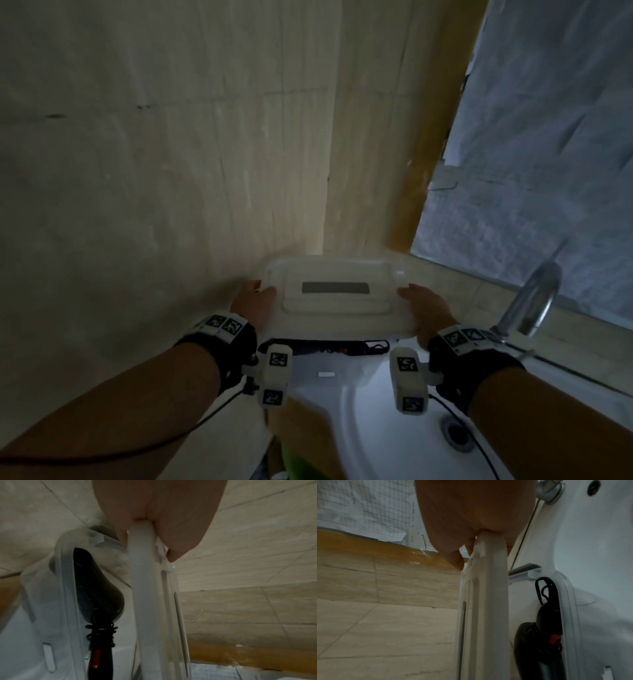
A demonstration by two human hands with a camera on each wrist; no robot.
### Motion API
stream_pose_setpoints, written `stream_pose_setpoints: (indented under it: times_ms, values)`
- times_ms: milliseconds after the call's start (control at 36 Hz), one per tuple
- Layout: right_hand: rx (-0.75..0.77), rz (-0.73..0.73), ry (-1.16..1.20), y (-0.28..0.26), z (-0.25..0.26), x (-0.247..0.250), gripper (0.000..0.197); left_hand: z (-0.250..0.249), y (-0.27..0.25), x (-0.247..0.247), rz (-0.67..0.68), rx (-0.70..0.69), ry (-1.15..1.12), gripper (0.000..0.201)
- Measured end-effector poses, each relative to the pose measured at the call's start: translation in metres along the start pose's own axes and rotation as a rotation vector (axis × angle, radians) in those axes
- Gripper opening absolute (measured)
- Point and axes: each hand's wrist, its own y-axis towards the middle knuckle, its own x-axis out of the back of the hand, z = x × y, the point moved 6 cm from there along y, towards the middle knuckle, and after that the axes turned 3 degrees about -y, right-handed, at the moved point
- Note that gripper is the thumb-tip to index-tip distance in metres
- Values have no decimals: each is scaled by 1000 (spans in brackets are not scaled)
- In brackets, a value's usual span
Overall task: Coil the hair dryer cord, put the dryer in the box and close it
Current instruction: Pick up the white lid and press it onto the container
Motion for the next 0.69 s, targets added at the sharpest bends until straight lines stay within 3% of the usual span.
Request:
stream_pose_setpoints:
  times_ms: [56, 333, 444, 555, 694]
  values:
    - [-16, 34, -27, 5, -5, -5, 43, 4, 6, -1, -4, -8, 38, 27]
    - [-56, 119, -5, 20, -29, -18, 44, 28, 12, -5, -59, 49, 55, 36]
    - [-23, 138, -169, 21, -32, -26, 41, 31, 10, -3, -103, 39, 125, 46]
    - [45, 100, -344, 22, -32, -30, 32, 35, 12, -3, -120, -2, 162, 39]
    - [44, 94, -322, 25, -39, -37, 39, 43, 14, -1, -142, -13, 160, 39]
